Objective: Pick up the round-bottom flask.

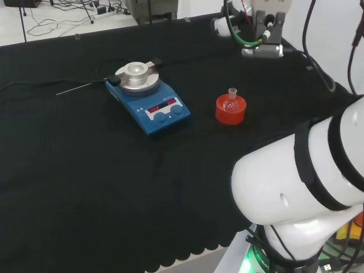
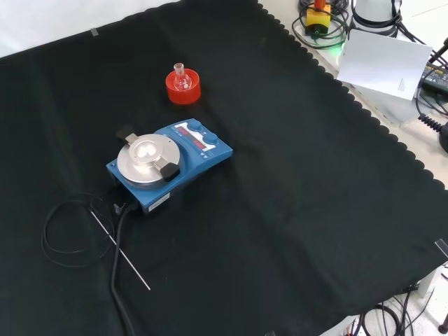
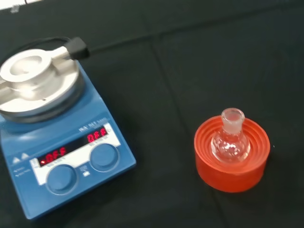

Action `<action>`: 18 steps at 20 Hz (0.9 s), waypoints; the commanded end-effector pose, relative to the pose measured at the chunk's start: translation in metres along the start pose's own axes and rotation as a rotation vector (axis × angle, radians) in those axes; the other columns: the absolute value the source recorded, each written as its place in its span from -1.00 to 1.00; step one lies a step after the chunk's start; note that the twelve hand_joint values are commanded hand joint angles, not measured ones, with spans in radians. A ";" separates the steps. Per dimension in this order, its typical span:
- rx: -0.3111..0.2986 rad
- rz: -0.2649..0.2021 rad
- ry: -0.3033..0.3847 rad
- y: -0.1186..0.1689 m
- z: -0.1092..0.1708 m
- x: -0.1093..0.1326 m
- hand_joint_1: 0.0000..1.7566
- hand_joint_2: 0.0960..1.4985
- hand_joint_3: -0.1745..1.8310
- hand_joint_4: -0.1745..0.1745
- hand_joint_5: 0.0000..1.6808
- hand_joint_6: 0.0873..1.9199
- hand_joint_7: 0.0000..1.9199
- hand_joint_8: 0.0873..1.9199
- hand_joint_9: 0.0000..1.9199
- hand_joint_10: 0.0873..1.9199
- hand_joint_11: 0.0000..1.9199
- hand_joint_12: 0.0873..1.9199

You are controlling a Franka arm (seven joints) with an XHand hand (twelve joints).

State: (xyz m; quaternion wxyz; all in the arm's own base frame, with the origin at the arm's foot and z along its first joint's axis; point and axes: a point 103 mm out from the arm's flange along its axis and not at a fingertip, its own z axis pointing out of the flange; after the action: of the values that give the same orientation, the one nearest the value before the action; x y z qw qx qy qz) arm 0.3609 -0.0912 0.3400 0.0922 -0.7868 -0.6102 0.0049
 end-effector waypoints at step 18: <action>0.007 0.052 0.093 0.086 0.107 -0.047 -0.11 -0.02 -0.34 -0.05 -0.35 -0.85 -0.79 -0.42 -0.61 -0.36 -0.90 0.42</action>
State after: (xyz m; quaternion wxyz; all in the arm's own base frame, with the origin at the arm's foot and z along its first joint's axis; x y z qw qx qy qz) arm 0.4048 -0.1298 0.2617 0.0994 -0.7953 -0.5971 -0.0333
